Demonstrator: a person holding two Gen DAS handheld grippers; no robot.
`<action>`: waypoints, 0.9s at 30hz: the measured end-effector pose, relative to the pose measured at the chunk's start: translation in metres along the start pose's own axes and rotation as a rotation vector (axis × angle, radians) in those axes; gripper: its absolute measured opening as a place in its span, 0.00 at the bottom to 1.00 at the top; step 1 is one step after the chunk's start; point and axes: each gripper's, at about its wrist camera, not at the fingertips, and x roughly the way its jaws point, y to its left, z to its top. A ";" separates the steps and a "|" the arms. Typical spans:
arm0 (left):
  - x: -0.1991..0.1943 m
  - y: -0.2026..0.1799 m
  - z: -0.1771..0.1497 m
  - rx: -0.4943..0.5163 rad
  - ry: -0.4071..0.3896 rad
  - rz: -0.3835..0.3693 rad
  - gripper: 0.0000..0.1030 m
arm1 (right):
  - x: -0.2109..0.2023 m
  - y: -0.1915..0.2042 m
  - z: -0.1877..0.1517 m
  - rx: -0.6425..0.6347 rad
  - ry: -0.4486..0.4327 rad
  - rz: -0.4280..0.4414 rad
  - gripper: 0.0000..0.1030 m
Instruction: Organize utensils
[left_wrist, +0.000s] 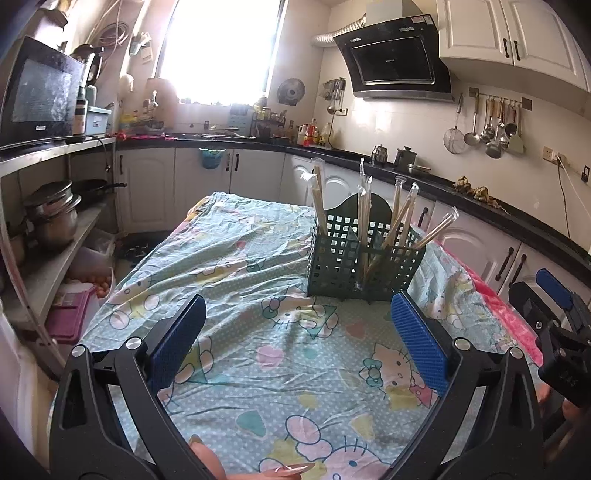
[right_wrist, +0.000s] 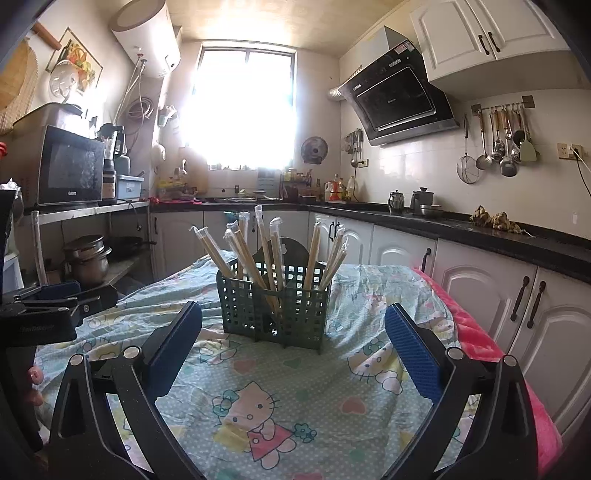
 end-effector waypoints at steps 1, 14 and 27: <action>0.000 0.000 0.000 0.002 -0.001 0.001 0.90 | 0.000 0.000 0.000 -0.001 0.000 -0.001 0.94; 0.000 0.000 -0.001 0.002 0.002 -0.004 0.90 | -0.001 0.002 0.000 -0.001 0.000 0.002 0.94; -0.001 -0.001 -0.002 0.004 -0.002 -0.004 0.90 | -0.001 0.005 0.001 -0.002 -0.001 0.011 0.94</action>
